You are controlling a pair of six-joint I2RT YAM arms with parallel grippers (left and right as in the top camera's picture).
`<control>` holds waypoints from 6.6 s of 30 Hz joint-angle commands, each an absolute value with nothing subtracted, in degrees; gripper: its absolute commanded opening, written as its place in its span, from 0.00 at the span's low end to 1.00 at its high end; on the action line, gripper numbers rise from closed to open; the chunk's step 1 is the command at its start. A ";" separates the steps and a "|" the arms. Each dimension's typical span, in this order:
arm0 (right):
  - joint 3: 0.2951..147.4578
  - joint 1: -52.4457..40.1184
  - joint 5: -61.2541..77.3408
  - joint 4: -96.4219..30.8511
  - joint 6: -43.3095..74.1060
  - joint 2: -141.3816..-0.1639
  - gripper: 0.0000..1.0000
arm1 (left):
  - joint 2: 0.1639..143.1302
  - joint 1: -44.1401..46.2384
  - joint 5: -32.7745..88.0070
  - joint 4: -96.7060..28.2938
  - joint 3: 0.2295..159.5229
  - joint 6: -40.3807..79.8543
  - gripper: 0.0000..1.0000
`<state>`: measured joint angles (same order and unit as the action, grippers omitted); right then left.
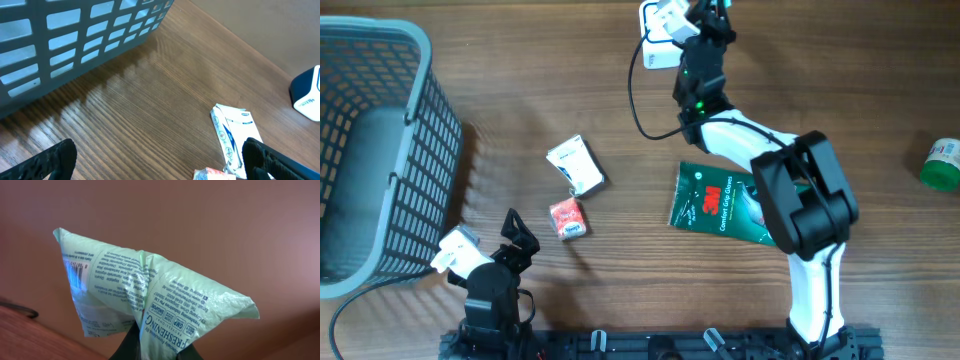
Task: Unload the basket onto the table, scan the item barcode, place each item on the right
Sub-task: 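Lift the wipes pack and hold it under the scanner, then carry the wipes pack to the upper right and release it, then grasp the green 3M gloves pouch with the right gripper and lift, then grasp the pouch's other end with the left gripper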
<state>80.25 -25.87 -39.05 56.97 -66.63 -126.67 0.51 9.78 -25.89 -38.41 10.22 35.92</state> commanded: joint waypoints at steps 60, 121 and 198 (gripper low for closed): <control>90.39 -0.40 -53.98 -3.73 -19.20 -112.33 1.00 | 0.27 9.47 -26.24 -38.28 9.87 36.32 1.00; 39.75 -13.67 38.46 -14.85 32.67 -86.89 0.04 | 0.27 9.47 -26.24 -38.30 9.87 36.32 1.00; 39.72 -13.72 58.13 -6.07 0.89 -86.91 0.12 | 45.82 36.05 30.48 19.33 9.21 52.23 0.89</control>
<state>38.96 -13.63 60.82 -6.28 -2.66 -86.63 38.68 30.06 42.46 15.33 9.19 48.80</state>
